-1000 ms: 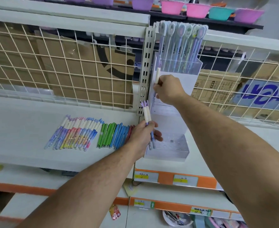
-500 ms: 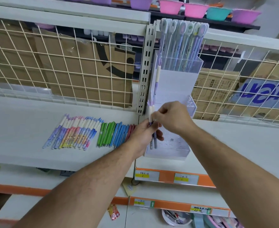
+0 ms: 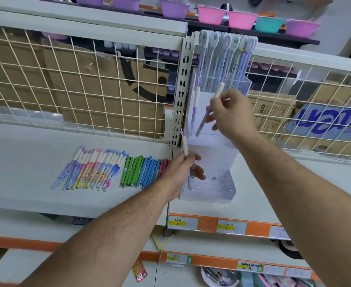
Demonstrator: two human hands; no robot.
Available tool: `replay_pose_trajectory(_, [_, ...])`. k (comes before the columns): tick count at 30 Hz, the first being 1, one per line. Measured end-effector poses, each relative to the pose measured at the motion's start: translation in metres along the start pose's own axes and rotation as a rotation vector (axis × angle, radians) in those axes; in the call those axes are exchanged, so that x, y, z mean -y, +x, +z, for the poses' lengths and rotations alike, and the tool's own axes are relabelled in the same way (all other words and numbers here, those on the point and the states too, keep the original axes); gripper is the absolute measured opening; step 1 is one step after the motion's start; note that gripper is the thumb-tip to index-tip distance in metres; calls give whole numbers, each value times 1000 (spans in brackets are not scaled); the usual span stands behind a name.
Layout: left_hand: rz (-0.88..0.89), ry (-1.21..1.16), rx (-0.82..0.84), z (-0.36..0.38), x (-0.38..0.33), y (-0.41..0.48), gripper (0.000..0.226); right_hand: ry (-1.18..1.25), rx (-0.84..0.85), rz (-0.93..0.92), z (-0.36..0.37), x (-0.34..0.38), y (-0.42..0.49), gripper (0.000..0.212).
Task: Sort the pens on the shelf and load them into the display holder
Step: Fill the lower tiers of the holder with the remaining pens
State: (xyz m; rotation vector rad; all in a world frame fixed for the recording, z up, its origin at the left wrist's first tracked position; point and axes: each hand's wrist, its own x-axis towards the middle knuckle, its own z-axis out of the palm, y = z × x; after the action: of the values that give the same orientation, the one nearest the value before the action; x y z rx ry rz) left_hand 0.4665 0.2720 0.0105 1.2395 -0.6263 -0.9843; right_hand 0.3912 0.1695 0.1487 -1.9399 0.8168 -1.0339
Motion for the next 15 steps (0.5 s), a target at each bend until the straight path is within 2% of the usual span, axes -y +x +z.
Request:
replay_pose_trajectory(4, [-5,23,0,0,-1,1,28,21,-37,-3,6,6,14,4])
replay_pose_trajectory(7, [-6,41,1,0,-1,1,28,6,-20,13,13,4,17,8])
replay_pose_trajectory(11, [-10,52,5,0,-1,1,28,-69,15,30,21,0,18,13])
replay_pose_trajectory(15, [-16,46,5,-1,-1,3,28,-211,83,17,26,-4,17,6])
